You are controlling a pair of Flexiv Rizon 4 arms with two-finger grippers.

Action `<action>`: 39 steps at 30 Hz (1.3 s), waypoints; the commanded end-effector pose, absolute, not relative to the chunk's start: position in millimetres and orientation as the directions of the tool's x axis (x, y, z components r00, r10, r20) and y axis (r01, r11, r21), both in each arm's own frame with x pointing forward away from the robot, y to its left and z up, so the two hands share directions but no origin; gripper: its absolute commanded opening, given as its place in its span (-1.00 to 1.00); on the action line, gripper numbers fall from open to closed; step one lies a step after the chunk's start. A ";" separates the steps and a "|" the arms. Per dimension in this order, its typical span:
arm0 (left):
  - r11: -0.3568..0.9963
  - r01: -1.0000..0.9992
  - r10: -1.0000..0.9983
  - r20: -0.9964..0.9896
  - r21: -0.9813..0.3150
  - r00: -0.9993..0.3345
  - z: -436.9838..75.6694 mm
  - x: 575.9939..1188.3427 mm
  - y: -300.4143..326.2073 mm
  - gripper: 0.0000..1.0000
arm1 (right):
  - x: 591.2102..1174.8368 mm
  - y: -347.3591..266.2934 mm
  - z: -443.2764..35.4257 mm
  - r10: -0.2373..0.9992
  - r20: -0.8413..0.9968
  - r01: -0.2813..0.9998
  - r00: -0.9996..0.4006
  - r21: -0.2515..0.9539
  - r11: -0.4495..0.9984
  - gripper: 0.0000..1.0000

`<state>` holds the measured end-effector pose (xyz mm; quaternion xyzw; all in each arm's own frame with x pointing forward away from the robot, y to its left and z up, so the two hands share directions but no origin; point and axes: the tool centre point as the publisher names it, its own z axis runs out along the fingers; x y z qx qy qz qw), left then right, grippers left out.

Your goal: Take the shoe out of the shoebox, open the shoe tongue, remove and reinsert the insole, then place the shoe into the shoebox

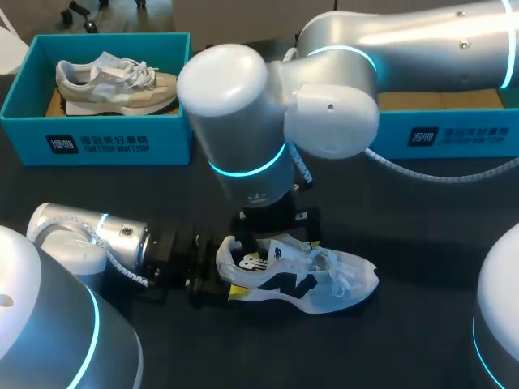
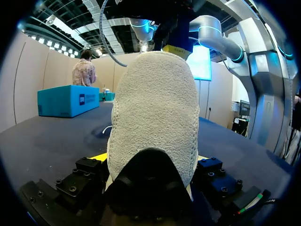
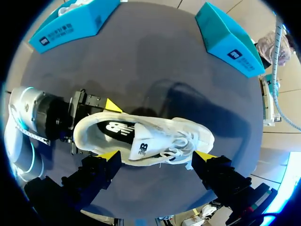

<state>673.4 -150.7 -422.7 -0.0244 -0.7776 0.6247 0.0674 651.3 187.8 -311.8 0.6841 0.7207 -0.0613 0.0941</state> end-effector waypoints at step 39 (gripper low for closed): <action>0.221 -0.047 0.122 0.075 -0.974 -0.990 -422.4 673.1 -148.3 -1.00 | 643.8 174.4 -347.5 0.790 -0.496 0.932 0.361 0.222 -0.287 1.00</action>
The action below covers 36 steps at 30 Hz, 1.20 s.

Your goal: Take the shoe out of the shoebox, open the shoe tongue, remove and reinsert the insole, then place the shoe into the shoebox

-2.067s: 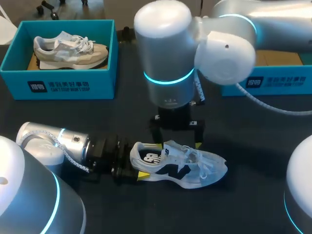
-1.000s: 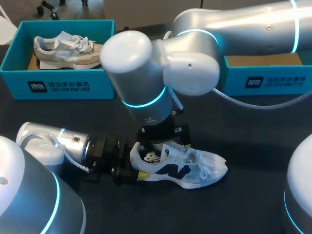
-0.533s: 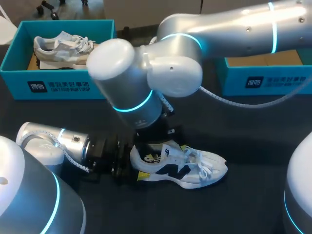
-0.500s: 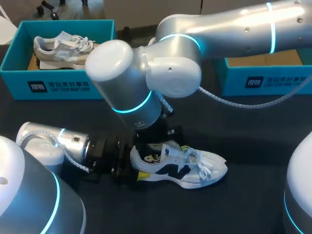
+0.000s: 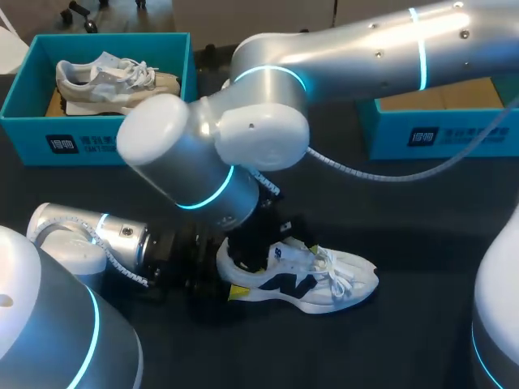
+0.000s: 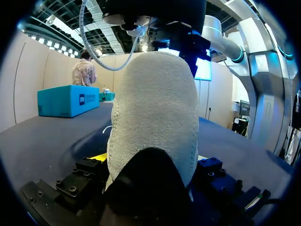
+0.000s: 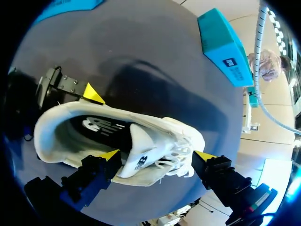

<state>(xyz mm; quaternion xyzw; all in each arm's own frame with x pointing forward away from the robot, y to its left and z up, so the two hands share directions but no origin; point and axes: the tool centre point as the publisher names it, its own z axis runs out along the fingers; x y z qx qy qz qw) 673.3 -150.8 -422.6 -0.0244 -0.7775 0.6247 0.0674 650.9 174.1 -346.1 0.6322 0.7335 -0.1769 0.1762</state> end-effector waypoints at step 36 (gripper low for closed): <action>0.221 -0.047 0.122 0.075 -0.974 -0.990 -422.4 673.1 -148.3 -1.00 | 652.9 147.8 -323.2 0.873 -0.331 0.933 0.359 0.109 -0.342 1.00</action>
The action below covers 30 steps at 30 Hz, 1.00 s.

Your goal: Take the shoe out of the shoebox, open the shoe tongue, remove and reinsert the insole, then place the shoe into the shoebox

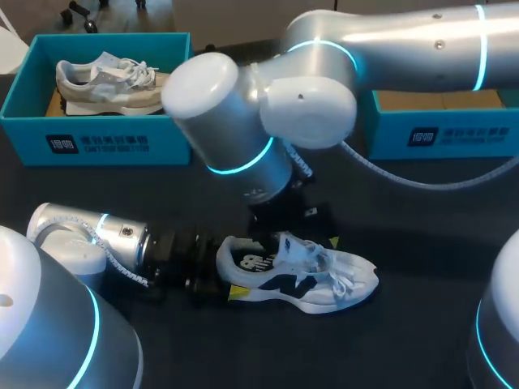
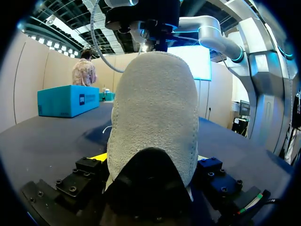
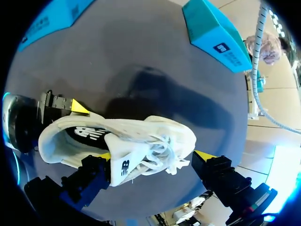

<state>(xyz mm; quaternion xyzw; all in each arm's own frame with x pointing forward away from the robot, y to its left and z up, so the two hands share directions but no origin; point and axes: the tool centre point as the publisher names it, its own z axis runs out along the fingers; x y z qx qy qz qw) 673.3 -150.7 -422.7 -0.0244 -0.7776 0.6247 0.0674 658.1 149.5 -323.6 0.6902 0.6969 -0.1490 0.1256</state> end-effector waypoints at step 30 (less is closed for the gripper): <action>0.221 -0.047 0.122 0.075 -0.974 -0.990 -422.4 673.1 -148.3 -1.00 | 643.0 139.3 -316.9 0.886 -0.112 0.892 0.450 0.017 -0.451 -0.14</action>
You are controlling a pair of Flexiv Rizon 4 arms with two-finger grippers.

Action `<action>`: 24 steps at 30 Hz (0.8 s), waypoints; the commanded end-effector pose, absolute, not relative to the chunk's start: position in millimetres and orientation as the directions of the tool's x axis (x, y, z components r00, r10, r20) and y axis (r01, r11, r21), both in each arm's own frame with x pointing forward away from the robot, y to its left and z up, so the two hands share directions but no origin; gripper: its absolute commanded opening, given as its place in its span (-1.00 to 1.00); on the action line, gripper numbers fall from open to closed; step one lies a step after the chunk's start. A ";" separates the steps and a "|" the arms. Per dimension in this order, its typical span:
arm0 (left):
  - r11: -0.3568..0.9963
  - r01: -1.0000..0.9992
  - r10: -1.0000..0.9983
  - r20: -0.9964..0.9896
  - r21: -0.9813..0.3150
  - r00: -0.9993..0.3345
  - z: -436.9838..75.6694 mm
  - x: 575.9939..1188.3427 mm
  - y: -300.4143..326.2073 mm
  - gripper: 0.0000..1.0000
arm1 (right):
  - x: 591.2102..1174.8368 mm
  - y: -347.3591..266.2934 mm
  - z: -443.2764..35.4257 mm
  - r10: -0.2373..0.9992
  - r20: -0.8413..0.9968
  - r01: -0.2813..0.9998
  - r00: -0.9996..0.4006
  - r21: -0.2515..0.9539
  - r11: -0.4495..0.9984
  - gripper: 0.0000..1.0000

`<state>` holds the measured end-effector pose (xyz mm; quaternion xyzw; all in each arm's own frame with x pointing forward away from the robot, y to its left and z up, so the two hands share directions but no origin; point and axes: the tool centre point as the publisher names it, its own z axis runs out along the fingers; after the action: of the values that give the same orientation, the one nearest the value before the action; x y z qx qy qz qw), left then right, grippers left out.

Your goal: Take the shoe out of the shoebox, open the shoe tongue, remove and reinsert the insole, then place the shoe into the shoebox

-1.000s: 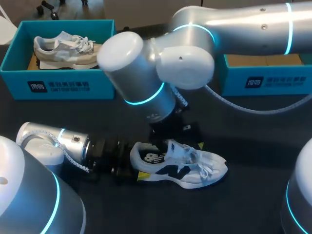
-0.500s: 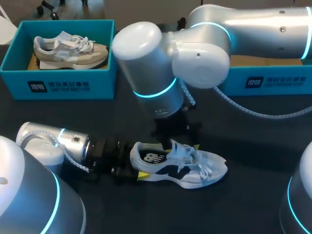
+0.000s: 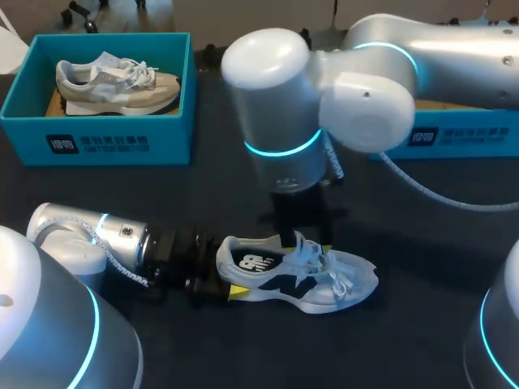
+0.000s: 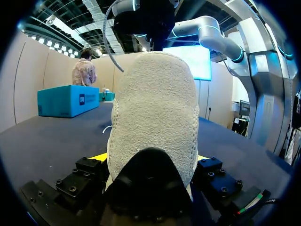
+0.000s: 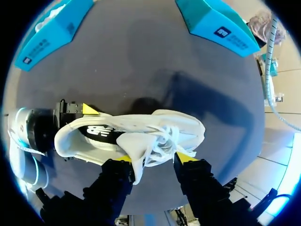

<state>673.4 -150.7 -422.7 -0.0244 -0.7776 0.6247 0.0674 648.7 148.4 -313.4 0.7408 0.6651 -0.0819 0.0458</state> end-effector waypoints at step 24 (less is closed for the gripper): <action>0.221 -0.047 0.122 0.075 -0.974 -0.990 -422.4 673.1 -148.3 -1.00 | 642.0 117.7 -311.9 0.942 0.056 0.944 0.330 -0.010 -0.330 -1.00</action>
<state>673.4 -150.7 -422.7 -0.0244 -0.7776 0.6247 0.0674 649.4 135.7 -315.5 0.7888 0.6146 -0.0025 -0.0058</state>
